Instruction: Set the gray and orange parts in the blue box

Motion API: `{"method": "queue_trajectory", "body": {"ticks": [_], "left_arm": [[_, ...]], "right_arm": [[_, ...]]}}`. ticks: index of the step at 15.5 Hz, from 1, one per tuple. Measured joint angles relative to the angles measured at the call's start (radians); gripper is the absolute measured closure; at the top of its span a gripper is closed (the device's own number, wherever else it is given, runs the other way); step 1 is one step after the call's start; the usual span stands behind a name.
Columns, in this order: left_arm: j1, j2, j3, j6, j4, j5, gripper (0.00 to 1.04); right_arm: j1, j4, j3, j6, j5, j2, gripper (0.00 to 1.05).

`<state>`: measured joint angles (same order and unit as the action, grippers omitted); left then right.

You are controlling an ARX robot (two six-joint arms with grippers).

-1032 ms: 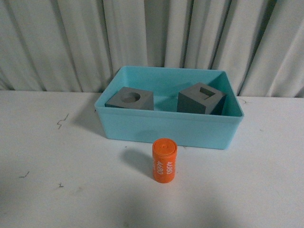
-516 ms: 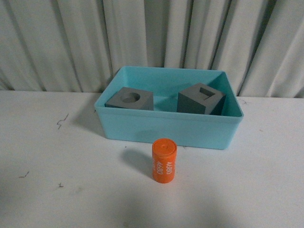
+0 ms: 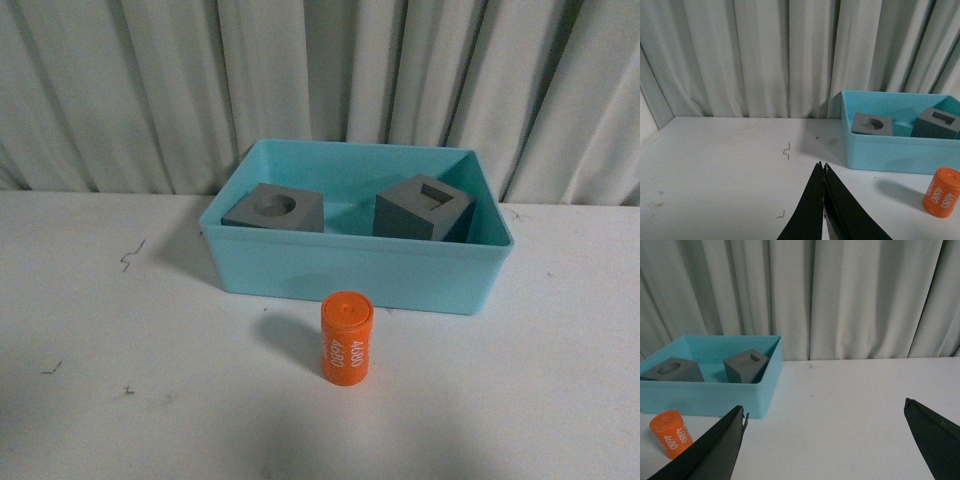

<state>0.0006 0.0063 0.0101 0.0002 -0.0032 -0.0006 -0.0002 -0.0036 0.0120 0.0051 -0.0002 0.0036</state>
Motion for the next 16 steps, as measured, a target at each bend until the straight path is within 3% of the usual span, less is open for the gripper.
{"method": "queue_trajectory", "body": {"ticks": [8, 9, 16], "left_arm": [[0.0, 0.0, 0.0, 0.0, 0.0, 0.0, 0.11], [0.0, 0.0, 0.0, 0.0, 0.0, 0.0, 0.06], [0.0, 0.0, 0.0, 0.0, 0.0, 0.0, 0.07]], "right_arm": [[0.0, 0.0, 0.0, 0.0, 0.0, 0.0, 0.06], [0.0, 0.0, 0.0, 0.0, 0.0, 0.0, 0.06], [0.0, 0.0, 0.0, 0.0, 0.0, 0.0, 0.06]]}}
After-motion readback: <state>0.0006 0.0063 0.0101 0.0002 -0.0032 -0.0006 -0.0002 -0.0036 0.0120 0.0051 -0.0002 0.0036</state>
